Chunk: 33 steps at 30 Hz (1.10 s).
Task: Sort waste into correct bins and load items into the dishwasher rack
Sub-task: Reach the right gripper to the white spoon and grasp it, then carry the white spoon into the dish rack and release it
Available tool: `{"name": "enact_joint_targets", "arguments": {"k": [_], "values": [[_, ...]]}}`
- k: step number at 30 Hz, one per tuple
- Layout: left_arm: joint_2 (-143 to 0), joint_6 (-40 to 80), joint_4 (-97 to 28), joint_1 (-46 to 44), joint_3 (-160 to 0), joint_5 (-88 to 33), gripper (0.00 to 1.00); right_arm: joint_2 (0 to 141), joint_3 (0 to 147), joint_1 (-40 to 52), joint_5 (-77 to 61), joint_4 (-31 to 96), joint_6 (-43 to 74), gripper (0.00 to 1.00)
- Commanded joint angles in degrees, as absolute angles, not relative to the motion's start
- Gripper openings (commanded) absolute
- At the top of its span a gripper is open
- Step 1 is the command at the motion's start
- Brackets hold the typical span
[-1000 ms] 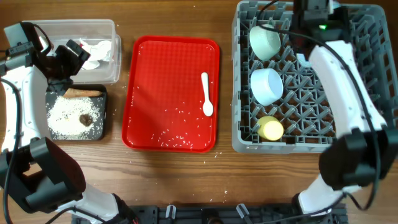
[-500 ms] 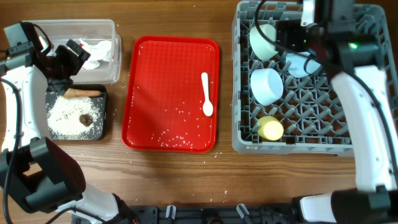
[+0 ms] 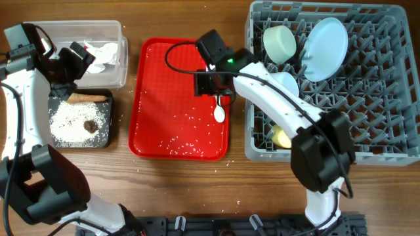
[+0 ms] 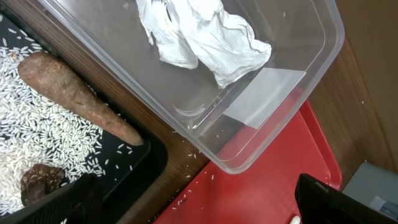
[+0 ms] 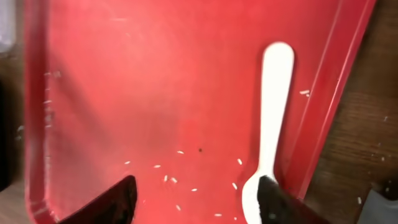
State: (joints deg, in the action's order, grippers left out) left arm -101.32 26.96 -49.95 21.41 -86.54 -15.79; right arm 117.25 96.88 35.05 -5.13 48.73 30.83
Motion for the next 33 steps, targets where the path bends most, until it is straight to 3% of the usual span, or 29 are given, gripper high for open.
{"name": "enact_joint_targets", "arguments": {"k": [1,4,14,21,25,31,33], "values": [[-101.2,27.5,-50.0,21.7,-87.3,-16.0,1.0,122.4,97.0,34.9,-2.9,48.8,34.7,0.52],[-101.2,27.5,-50.0,21.7,-87.3,-16.0,1.0,125.3,97.0,34.5,-2.6,49.9,36.2,0.48],[-101.2,27.5,-50.0,21.7,-87.3,-16.0,1.0,130.0,97.0,34.7,1.4,50.8,32.9,0.52],[-101.2,27.5,-50.0,21.7,-87.3,-16.0,1.0,128.4,97.1,34.9,-20.9,42.6,36.4,0.55],[-101.2,27.5,-50.0,21.7,-87.3,-16.0,1.0,128.5,97.0,35.4,-12.8,42.1,42.9,0.55],[-101.2,27.5,-50.0,21.7,-87.3,-16.0,1.0,132.9,97.0,38.9,-10.9,39.3,48.3,0.48],[-101.2,27.5,-50.0,21.7,-87.3,-16.0,1.0,134.6,97.0,39.4,-7.6,41.1,48.3,0.31]]}}
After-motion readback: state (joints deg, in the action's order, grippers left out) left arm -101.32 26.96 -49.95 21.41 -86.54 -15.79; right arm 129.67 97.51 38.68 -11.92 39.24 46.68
